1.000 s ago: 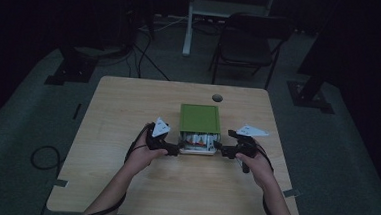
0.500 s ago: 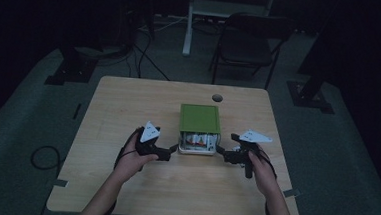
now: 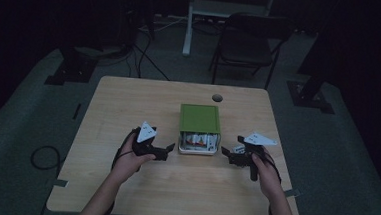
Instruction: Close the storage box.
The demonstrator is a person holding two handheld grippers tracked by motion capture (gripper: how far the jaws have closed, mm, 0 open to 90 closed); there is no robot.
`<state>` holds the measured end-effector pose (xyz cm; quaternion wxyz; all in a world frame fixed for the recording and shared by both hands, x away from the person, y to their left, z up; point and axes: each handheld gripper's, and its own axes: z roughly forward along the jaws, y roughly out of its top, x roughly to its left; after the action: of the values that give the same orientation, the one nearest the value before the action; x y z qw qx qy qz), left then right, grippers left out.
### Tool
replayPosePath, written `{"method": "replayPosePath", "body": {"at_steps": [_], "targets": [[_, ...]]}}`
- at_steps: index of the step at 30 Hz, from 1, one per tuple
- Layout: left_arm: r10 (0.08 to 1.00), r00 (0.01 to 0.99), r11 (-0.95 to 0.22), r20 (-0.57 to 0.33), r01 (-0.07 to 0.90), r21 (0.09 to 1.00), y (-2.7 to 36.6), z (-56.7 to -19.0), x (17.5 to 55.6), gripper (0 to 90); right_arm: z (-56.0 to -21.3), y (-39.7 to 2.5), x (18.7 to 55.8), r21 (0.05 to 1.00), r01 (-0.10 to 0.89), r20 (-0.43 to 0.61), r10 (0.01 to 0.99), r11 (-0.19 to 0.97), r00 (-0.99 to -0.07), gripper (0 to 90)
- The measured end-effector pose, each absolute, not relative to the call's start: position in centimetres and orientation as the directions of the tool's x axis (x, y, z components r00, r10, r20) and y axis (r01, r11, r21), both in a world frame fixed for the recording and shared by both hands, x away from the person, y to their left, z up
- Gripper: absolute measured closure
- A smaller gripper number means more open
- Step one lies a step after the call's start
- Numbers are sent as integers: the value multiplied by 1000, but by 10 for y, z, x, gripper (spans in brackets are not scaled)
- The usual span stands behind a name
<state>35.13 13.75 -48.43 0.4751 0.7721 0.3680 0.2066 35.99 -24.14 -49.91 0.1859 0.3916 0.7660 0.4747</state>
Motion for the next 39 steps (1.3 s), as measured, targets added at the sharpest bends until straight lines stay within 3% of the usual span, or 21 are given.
{"method": "replayPosePath", "body": {"at_steps": [39], "targets": [[860,504,-207,-79,485,850,199,-517,330,43,-525,-276,332,848,475,69,838,237,-541,128]]}}
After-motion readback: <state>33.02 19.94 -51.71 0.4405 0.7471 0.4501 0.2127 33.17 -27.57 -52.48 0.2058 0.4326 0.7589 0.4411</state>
